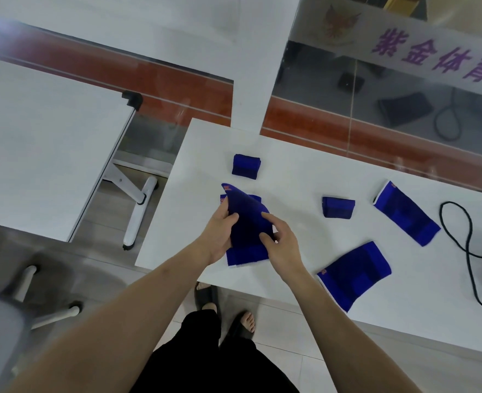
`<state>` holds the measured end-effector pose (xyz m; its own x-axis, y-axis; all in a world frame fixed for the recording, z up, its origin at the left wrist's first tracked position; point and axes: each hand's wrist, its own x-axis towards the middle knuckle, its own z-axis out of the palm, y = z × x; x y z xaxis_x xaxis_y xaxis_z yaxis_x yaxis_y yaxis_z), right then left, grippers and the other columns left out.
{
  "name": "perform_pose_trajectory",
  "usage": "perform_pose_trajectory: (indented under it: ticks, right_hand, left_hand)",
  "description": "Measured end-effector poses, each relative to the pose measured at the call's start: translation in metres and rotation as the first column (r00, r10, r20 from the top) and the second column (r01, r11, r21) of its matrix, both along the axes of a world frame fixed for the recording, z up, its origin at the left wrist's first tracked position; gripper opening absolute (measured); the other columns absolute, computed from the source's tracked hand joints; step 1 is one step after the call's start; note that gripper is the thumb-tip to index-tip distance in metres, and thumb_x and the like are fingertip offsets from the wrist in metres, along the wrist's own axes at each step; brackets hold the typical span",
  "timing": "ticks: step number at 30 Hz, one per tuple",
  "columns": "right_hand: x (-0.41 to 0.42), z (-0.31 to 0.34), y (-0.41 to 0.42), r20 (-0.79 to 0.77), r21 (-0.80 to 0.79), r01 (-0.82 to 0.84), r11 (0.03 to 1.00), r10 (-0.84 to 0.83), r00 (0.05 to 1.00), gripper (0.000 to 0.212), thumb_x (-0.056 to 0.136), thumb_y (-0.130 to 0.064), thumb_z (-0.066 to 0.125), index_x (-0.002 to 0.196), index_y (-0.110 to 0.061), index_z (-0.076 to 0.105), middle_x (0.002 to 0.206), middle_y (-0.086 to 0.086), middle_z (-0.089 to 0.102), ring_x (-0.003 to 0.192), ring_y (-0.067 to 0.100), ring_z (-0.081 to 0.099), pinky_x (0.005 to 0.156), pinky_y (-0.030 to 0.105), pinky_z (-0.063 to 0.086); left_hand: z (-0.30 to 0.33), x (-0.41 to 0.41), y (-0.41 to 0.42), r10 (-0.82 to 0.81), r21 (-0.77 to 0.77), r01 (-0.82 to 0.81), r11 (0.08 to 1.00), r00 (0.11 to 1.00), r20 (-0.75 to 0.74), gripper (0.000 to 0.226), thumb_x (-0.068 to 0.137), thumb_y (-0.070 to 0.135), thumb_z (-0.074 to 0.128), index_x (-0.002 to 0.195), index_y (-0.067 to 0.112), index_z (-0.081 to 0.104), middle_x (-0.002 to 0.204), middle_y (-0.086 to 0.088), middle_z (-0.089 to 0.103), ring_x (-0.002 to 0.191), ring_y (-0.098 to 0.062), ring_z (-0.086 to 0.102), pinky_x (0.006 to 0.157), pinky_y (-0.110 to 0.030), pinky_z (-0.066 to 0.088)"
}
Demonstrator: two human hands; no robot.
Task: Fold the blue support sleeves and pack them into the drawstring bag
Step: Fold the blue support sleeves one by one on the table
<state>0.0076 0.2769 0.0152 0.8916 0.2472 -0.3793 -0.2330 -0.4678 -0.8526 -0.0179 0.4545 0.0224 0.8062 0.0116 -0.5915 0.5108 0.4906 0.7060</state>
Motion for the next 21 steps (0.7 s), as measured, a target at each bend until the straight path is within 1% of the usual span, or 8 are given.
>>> perform_pose_trajectory:
  ticks: [3,5,7,10,12,15,19,21]
  right_hand:
    - [0.003,-0.005,0.002,0.101,-0.096,-0.091,0.991,0.101,0.990,0.056,0.102,-0.006,0.054,0.148,-0.037,0.051,0.147,-0.014,0.045,0.127,0.005,0.050,0.102,0.020,0.050]
    - [0.004,-0.015,0.002,0.110,-0.201,-0.162,0.966,0.186,0.976,0.058,0.104,-0.007,0.051,0.154,-0.033,0.043,0.157,-0.011,0.035,0.135,0.007,0.044,0.105,0.024,0.049]
    - [0.003,-0.029,0.002,0.053,-0.339,-0.262,0.903,0.296,0.954,0.060,0.104,-0.011,0.049,0.159,-0.030,0.033,0.166,-0.006,0.025,0.142,0.014,0.040,0.109,0.032,0.048]
    - [0.001,-0.045,0.002,-0.058,-0.435,-0.361,0.825,0.374,0.925,0.063,0.105,-0.014,0.048,0.163,-0.026,0.024,0.171,-0.001,0.016,0.150,0.021,0.033,0.115,0.037,0.044]
    - [0.001,-0.048,0.004,-0.075,-0.432,-0.358,0.828,0.363,0.929,0.064,0.105,-0.014,0.049,0.163,-0.023,0.024,0.171,0.001,0.015,0.150,0.021,0.032,0.115,0.037,0.044]
    - [0.002,-0.047,0.008,-0.075,-0.371,-0.290,0.882,0.283,0.956,0.063,0.103,-0.012,0.053,0.161,-0.021,0.030,0.169,0.000,0.020,0.149,0.020,0.034,0.115,0.035,0.043]
    - [0.006,-0.042,0.009,-0.151,-0.230,-0.173,0.958,0.140,0.979,0.062,0.101,-0.009,0.059,0.159,-0.024,0.038,0.167,-0.004,0.027,0.150,0.017,0.031,0.118,0.037,0.041]
    - [0.006,-0.042,0.006,-0.167,-0.195,-0.166,0.967,0.134,0.977,0.063,0.101,-0.011,0.060,0.158,-0.026,0.039,0.167,-0.006,0.026,0.150,0.017,0.032,0.112,0.038,0.047]
  left_hand:
    - [-0.007,0.008,0.013,-0.105,0.249,0.104,0.963,0.994,-0.011,0.052,0.104,0.010,0.044,0.143,0.044,0.042,0.131,0.007,0.063,0.124,-0.024,0.059,0.092,-0.053,0.059]
    - [-0.022,0.012,0.019,-0.157,0.396,0.183,0.900,0.983,-0.096,0.062,0.103,0.007,0.046,0.149,0.045,0.030,0.123,0.004,0.062,0.115,-0.022,0.061,0.084,-0.045,0.063]
    - [-0.040,0.012,0.022,-0.223,0.498,0.293,0.816,0.955,-0.195,0.075,0.099,0.001,0.046,0.154,0.045,0.019,0.115,-0.001,0.061,0.104,-0.022,0.064,0.074,-0.041,0.065]
    - [-0.060,0.009,0.021,-0.229,0.580,0.339,0.741,0.939,-0.256,0.076,0.095,-0.002,0.045,0.150,0.044,0.021,0.109,0.003,0.061,0.096,-0.020,0.064,0.063,-0.035,0.062]
    - [-0.068,0.006,0.020,-0.193,0.643,0.338,0.687,0.938,-0.287,0.065,0.096,0.003,0.046,0.151,0.032,0.028,0.109,-0.001,0.062,0.095,-0.020,0.064,0.062,-0.027,0.054]
    - [-0.081,0.001,0.018,-0.147,0.701,0.349,0.622,0.931,-0.334,0.055,0.098,0.008,0.049,0.150,0.022,0.037,0.117,-0.011,0.062,0.096,-0.024,0.066,0.064,-0.027,0.051]
    - [-0.088,-0.003,0.016,-0.126,0.694,0.342,0.633,0.931,-0.343,0.048,0.099,0.005,0.047,0.144,0.021,0.044,0.119,-0.011,0.060,0.098,-0.025,0.065,0.060,-0.023,0.050]
    - [-0.089,-0.004,0.016,-0.122,0.687,0.331,0.646,0.934,-0.335,0.047,0.100,0.004,0.045,0.144,0.022,0.045,0.120,-0.010,0.059,0.100,-0.024,0.065,0.059,-0.022,0.049]
